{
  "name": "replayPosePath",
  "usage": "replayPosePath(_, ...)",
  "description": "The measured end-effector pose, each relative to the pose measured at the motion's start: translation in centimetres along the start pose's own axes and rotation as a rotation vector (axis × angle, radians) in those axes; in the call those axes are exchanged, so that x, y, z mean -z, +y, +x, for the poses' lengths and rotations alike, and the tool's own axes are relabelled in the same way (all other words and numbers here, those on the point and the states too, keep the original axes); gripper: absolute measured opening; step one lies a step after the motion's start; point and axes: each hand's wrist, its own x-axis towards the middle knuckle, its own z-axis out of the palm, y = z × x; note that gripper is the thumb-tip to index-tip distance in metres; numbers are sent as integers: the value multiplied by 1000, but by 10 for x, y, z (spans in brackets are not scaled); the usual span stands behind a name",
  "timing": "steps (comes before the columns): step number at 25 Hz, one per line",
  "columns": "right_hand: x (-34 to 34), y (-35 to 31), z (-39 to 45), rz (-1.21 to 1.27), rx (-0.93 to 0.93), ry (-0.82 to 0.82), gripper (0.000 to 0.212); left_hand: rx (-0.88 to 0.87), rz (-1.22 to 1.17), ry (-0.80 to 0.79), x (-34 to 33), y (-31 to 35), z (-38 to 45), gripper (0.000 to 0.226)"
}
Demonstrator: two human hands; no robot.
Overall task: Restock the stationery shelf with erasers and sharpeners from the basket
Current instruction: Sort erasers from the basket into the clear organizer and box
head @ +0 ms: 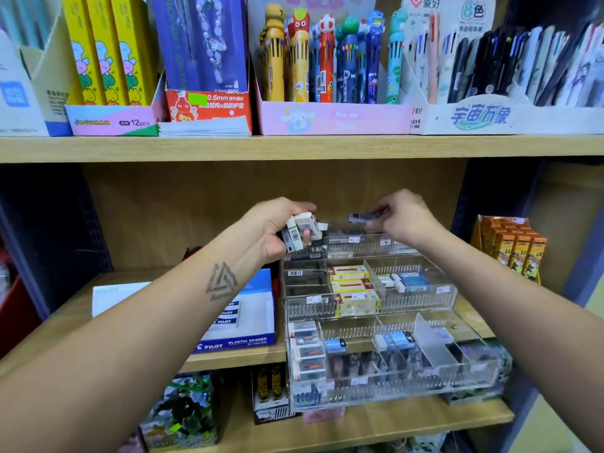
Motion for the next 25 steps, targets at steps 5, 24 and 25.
replayPosePath(5,-10,4,41,-277,-3,-230,20,20,-13,5,-15,7,37,22)
replayPosePath(24,-17,-19,25,73,61,-231,28,-60,42,-80,-7,-2,35,25)
replayPosePath(25,-14,-23,8,377,28,-293,33,-87,66,-75,-7,-4,30,25)
